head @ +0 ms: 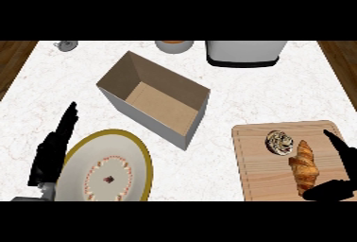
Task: Pick the croissant from the cutting board and place it in the cardboard box
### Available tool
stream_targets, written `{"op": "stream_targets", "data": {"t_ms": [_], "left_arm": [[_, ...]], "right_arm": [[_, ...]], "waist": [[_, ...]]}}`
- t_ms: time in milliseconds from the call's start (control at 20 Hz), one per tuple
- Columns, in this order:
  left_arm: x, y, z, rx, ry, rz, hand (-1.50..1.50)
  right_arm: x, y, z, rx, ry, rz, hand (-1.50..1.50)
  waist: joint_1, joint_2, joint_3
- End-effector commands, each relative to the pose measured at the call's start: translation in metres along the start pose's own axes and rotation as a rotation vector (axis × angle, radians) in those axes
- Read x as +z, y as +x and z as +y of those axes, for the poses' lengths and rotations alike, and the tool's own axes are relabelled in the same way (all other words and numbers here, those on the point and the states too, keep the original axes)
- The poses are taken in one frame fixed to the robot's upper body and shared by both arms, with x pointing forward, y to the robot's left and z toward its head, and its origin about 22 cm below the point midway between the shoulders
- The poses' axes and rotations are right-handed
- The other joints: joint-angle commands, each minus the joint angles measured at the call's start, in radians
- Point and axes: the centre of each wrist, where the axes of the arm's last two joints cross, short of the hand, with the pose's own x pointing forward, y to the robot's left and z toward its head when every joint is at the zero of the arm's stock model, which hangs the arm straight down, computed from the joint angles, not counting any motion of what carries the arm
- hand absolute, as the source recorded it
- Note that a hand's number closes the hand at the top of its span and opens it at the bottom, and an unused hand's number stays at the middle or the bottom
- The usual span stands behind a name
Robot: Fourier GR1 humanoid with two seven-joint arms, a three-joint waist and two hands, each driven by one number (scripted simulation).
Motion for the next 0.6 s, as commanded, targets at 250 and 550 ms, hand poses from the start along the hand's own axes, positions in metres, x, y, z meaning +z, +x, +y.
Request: {"op": "stream_targets", "data": {"t_ms": [250, 550], "left_arm": [[0.001, 0.001, -0.013, -0.003, 0.000, -0.010, 0.00], [-0.012, 0.001, 0.008, -0.001, 0.006, 0.012, 0.00]], "right_arm": [[-0.011, -0.017, 0.018, 0.011, 0.021, 0.019, -1.50], [-0.013, -0.005, 0.029, 0.015, 0.006, 0.016, -1.50]], "waist": [[-0.003, 0.000, 0.000], [-0.002, 0.000, 0.000]]}}
